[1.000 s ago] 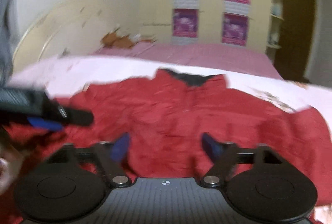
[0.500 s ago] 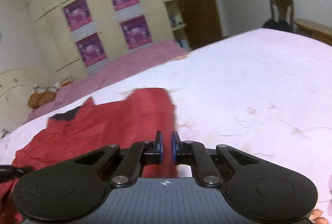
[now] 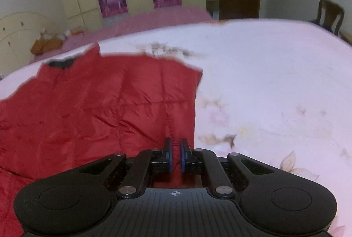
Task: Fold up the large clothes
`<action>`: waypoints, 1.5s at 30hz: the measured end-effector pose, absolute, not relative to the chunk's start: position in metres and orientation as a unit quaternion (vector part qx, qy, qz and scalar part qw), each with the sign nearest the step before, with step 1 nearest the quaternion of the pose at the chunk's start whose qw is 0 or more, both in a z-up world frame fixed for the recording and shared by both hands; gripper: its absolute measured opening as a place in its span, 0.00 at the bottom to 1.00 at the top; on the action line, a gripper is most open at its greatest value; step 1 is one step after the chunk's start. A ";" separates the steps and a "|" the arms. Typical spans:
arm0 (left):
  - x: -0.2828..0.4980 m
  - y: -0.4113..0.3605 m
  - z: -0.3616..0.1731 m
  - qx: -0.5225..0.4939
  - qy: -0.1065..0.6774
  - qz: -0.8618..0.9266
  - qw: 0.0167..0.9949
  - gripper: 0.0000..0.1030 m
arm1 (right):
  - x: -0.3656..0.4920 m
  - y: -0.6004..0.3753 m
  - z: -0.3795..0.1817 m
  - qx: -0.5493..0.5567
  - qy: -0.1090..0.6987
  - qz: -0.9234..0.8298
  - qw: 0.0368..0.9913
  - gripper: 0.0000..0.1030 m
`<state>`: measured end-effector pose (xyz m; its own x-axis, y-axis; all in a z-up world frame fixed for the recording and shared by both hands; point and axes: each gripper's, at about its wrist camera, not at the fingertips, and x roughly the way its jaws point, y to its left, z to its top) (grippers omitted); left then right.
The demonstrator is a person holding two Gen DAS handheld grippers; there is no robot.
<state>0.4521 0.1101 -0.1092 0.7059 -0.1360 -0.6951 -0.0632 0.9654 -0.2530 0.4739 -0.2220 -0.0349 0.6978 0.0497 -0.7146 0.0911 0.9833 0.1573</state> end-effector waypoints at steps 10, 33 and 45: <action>0.451 0.114 -0.066 -0.097 0.313 -0.001 0.945 0.47 | 0.489 -0.241 0.000 0.116 0.328 -0.008 0.938 0.06; 0.496 0.074 -0.100 -0.007 0.354 -0.027 0.935 0.50 | 0.565 -0.240 -0.033 0.046 0.363 0.006 0.931 0.07; 0.490 0.055 -0.121 0.013 0.382 -0.042 0.923 0.73 | 0.544 -0.215 -0.042 0.015 0.396 0.009 0.918 0.07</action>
<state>0.4901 0.0554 -0.1214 0.7053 -0.0679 -0.7056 0.0885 0.9961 -0.0075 0.5445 -0.2149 -0.0421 0.6856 0.0272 -0.7275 -0.0041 0.9994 0.0334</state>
